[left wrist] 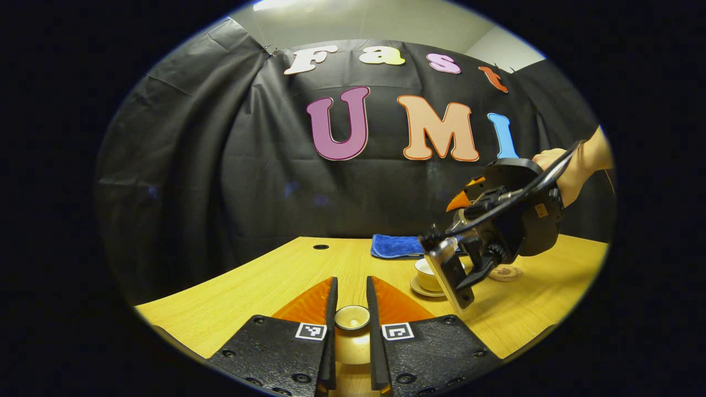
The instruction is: Open the teacup lid with one hand, grasp the water bottle and pour water into the teacup with the other hand; after pouring, place the water bottle on the coaster and then close the teacup lid.
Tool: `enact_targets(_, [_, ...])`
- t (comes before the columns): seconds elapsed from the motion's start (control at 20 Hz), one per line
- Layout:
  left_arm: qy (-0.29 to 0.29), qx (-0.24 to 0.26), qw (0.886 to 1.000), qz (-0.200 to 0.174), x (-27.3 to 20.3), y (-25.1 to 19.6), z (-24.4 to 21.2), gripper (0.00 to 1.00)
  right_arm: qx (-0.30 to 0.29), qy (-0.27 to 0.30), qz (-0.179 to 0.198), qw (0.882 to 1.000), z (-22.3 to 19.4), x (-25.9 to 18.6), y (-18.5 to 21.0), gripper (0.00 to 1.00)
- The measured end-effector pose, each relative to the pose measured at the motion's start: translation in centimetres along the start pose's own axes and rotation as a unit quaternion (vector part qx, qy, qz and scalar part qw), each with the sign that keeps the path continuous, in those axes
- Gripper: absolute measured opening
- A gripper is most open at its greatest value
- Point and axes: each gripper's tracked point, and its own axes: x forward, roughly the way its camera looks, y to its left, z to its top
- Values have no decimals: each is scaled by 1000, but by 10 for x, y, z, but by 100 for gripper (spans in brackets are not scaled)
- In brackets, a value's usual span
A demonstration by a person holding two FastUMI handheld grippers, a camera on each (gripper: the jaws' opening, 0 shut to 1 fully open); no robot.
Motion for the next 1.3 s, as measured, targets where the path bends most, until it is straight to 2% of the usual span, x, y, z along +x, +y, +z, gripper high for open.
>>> enact_targets(0.1, [0, 0, 1000, 0, -1, 0, 1, 22, 77, -1, 8, 997, -6, -1, -15, 67])
enact_targets(0.2, [0, 0, 1000, 0, -1, 0, 0, 22, 173, -8, 13, 985, -11, -10, -30, 67])
enact_targets(0.25, [0, 0, 1000, 0, -1, 0, 0, 22, 232, -13, 15, 973, -13, -16, -35, 67])
enact_targets(0.3, [0, 0, 1000, 0, -1, 0, -1, 22, 299, -18, 19, 954, -16, -22, -39, 67])
enact_targets(0.35, [-1, 0, 1000, 0, -1, 0, -1, 22, 368, -25, 26, 929, -19, -28, -40, 67])
enact_targets(0.45, [-1, 1, 1000, 1, -1, 0, 0, 22, 493, -40, 30, 869, -19, -34, -43, 67])
enact_targets(0.5, [-2, 2, 1000, 3, -2, 1, 0, 22, 548, -45, 26, 835, -23, -39, -41, 72])
enact_targets(0.55, [-1, 1, 1000, 3, -1, 1, 1, 22, 602, -52, 22, 797, -26, -43, -38, 67])
enact_targets(0.6, [-1, 2, 1000, 3, -1, 1, 1, 22, 651, -57, 16, 756, -31, -44, -34, 72])
enact_targets(0.7, [-1, 1, 1000, 4, -1, 1, 0, 22, 731, -66, -17, 678, -37, -43, -29, 70])
enact_targets(0.8, [-1, 1, 1000, 4, -1, 1, -1, 22, 798, -64, -31, 598, -43, -42, -21, 69])
enact_targets(0.85, [-1, 1, 1000, 4, 0, 0, -1, 22, 822, -56, -35, 565, -46, -38, -18, 70])
enact_targets(0.9, [-1, 1, 1000, 4, 0, 1, 0, 22, 840, -43, -43, 540, -49, -35, -18, 70])
enact_targets(1.1, [-1, 1, 1000, 6, -1, 2, -1, 22, 874, -21, -73, 479, -50, -23, -17, 68])
enact_targets(1.2, [-1, 1, 1000, 6, 0, 2, 0, 22, 880, -19, -87, 466, -53, -16, -18, 68])
enact_targets(1.3, [-1, 1, 1000, 7, 0, 2, -1, 22, 881, -16, -97, 463, -59, -13, -14, 70])
